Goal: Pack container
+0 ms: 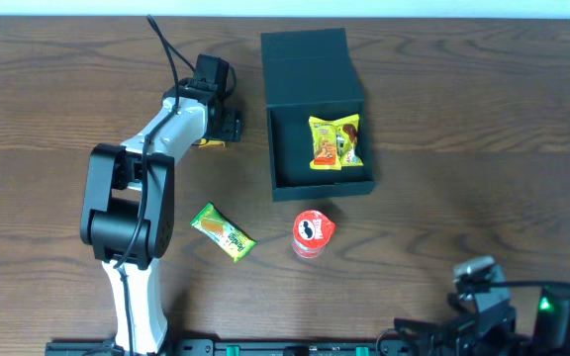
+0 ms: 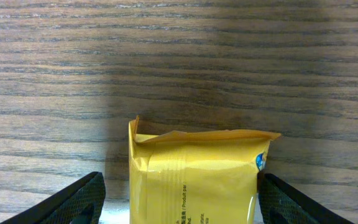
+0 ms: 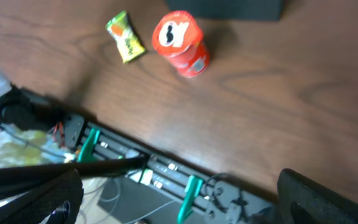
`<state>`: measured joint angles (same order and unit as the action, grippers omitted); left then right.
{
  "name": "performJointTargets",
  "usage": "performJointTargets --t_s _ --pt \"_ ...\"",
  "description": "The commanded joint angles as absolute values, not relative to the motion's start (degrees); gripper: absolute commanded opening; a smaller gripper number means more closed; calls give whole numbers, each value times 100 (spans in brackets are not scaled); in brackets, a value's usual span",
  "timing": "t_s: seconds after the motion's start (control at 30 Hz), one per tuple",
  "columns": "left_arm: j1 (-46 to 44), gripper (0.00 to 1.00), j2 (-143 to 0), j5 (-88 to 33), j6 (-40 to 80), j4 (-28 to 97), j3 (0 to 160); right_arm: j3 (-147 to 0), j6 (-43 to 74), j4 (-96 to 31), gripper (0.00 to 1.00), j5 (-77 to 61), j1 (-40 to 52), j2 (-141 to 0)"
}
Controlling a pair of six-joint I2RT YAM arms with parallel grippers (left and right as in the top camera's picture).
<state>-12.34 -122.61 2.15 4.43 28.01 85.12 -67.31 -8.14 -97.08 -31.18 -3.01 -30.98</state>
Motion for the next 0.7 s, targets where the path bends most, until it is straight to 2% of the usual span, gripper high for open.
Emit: performJointTargets --t_s 0.0,0.17,0.53,0.67 --pt "-1245 80 -12348 340 336 2777 8597 -6141 -740 -9727 99 -3459 -248 -2792" --pt "-1245 76 -12366 336 336 2705 8597 -5188 -904 -9358 99 -3795 -248 -2700" --pt "-1247 75 -12599 283 336 2536 8597 -5151 -775 -8475 99 -3391 -248 -2700" --pt "-1247 71 -12602 185 338 2502 8597 -5100 -773 -8062 99 -3275 -250 -2700"
